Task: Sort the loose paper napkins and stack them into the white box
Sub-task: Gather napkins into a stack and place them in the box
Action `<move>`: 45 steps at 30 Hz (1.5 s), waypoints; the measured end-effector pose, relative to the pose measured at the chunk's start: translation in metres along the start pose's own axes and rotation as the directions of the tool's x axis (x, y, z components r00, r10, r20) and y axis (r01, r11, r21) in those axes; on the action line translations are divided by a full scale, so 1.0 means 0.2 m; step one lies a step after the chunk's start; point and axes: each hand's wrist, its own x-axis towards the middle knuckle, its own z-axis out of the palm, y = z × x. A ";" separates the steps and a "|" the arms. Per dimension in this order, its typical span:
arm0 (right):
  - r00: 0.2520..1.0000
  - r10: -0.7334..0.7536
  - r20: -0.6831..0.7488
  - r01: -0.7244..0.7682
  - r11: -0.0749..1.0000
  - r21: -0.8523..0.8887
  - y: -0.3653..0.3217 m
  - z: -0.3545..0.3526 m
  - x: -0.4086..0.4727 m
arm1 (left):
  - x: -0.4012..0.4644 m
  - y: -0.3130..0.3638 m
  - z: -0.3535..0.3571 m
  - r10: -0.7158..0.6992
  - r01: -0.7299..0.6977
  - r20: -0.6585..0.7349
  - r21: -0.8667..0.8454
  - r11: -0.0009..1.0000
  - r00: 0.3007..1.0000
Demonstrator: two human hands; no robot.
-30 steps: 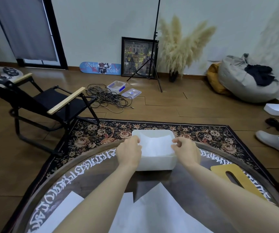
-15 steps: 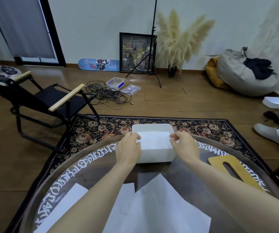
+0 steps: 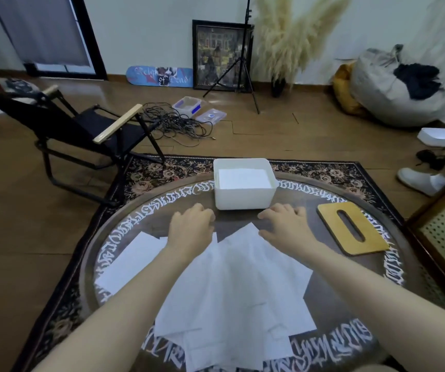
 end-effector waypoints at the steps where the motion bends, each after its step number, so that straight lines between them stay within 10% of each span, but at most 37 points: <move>1: 1.000 0.001 0.003 -0.001 1.000 0.010 -0.01 0.00 -0.04 | -0.05 -0.01 0.00 -0.004 0.004 0.012 -0.003 1.000 1.000; 31: 0.936 -0.262 0.236 0.233 0.962 0.145 -0.37 0.20 -0.55 | -0.79 -0.19 0.19 -0.067 0.003 0.306 0.205 0.979 0.950; 45: 0.853 -0.321 0.411 0.303 0.947 0.111 -0.57 0.28 -0.55 | -0.81 -0.24 0.25 -0.008 -0.050 0.237 0.239 0.970 0.971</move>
